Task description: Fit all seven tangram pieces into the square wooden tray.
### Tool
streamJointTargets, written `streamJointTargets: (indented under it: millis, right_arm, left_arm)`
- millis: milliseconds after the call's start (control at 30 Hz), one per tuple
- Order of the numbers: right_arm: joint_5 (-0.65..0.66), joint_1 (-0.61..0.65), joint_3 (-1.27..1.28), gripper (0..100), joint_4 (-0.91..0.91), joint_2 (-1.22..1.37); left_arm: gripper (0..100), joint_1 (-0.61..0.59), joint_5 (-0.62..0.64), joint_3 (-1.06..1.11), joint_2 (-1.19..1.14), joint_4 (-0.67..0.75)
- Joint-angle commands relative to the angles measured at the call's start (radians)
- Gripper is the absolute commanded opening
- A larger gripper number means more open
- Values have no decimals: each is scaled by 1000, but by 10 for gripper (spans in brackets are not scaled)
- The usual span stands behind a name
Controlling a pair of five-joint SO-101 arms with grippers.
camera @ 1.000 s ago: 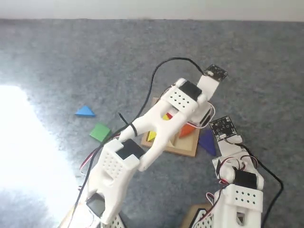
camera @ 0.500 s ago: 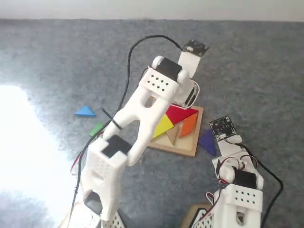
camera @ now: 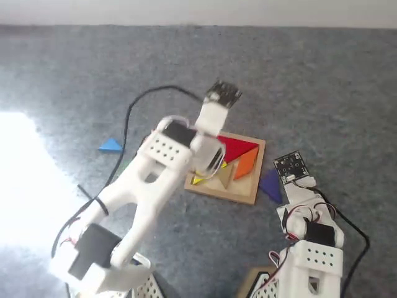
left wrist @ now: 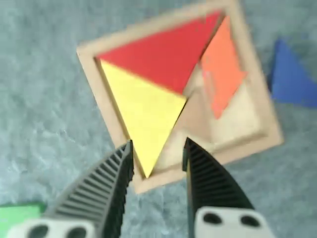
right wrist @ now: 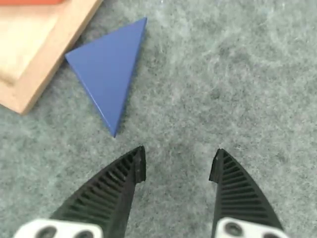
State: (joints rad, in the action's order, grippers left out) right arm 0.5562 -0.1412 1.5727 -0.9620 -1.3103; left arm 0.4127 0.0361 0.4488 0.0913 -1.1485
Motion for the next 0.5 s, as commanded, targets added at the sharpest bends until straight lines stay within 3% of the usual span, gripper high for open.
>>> streamJointTargets:
  millis: [0, 467]
  right_arm:
    - [8, 7, -3, 216, 13, 4]
    - [6, 7, -3, 216, 12, 4]
  left_arm:
    - [160, -37, -18, 183, 77, 104]
    - [160, -32, -17, 183, -130, 244]
